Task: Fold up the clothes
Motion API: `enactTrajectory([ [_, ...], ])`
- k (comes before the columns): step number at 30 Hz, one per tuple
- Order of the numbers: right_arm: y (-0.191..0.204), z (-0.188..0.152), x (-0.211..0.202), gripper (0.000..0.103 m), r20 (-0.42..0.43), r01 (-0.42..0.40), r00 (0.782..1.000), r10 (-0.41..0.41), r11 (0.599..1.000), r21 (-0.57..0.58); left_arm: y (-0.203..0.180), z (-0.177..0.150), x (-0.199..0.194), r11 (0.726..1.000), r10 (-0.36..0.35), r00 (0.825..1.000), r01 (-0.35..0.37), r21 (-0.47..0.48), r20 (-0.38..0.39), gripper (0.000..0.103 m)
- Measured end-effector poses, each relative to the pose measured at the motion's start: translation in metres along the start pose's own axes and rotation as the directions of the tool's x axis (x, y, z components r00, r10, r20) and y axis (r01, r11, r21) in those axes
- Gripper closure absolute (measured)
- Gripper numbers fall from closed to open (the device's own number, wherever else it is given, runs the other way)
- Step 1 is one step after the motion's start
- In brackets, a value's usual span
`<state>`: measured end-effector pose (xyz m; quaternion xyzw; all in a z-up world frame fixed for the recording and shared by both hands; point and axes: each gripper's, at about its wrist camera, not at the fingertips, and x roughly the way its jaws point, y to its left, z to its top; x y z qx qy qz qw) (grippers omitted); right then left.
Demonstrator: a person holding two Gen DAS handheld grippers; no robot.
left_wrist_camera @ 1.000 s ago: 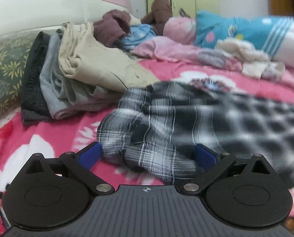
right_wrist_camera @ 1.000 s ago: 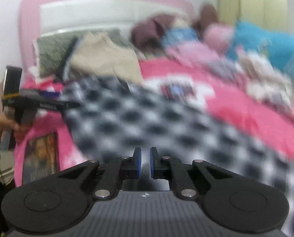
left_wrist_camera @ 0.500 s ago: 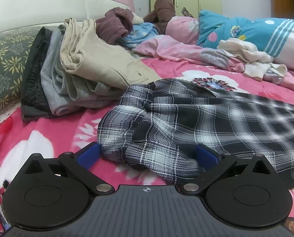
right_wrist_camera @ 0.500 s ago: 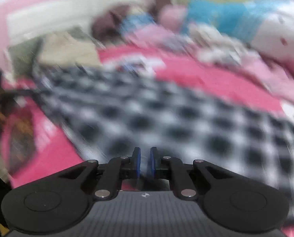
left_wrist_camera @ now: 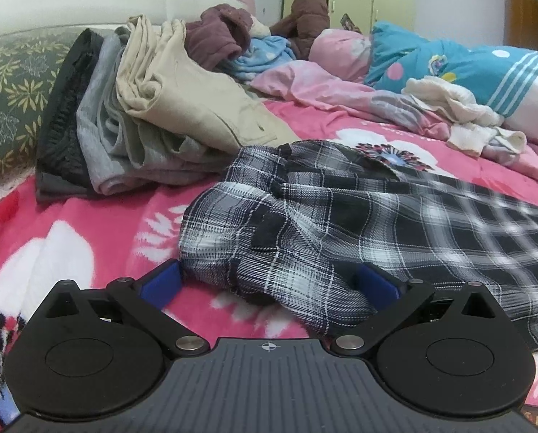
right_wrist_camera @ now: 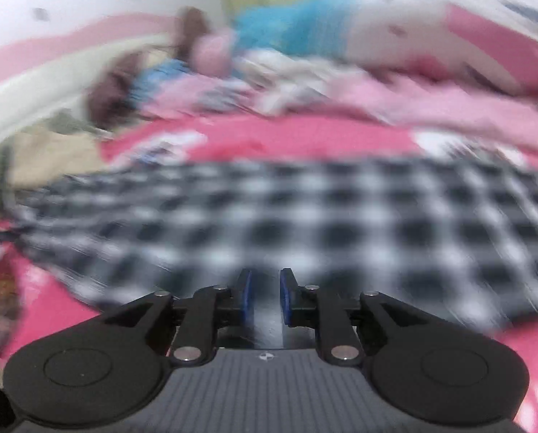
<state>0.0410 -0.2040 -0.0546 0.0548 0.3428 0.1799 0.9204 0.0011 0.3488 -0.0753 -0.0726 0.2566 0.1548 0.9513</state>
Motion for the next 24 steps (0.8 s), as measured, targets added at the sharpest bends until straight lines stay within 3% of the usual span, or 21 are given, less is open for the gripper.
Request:
enactTrajectory([
  [4, -0.042, -0.024, -0.043, 0.086, 0.029, -0.01, 1.0, 0.006, 0.989, 0.149, 0.0, 0.0, 0.001, 1.0, 0.002, 1.0, -0.002, 0.0, -0.006, 0.0],
  [7, -0.056, -0.012, -0.062, 0.085, 0.035, 0.014, 0.999, -0.02, 0.982, 0.187, -0.001, 0.001, 0.002, 1.0, 0.009, 1.0, -0.009, 0.006, -0.011, 0.0],
  [11, -0.057, 0.022, -0.052, 0.081, 0.12, 0.02, 0.992, -0.043, 0.982, 0.189, -0.001, 0.0, 0.001, 1.0, 0.009, 1.0, -0.009, 0.005, -0.01, 0.0],
  [13, -0.058, 0.026, -0.03, 0.074, 0.118, 0.057, 0.99, -0.077, 0.985, 0.16, -0.001, 0.0, 0.001, 1.0, 0.009, 1.0, -0.008, 0.004, -0.01, 0.0],
  [15, -0.064, 0.016, -0.01, 0.073, 0.059, 0.147, 0.986, -0.153, 0.984, 0.105, -0.001, 0.0, 0.001, 1.0, 0.008, 1.0, -0.008, 0.003, -0.009, 0.0],
  [18, -0.08, -0.005, -0.02, 0.075, 0.082, 0.178, 0.98, -0.184, 0.982, 0.066, 0.0, 0.0, 0.001, 1.0, 0.006, 1.0, -0.006, 0.001, -0.008, 0.0],
  [24, -0.092, 0.007, -0.046, 0.073, 0.142, 0.229, 0.96, -0.242, 0.968, 0.103, 0.0, 0.0, 0.001, 1.0, 0.004, 1.0, -0.004, 0.0, -0.006, 0.0],
])
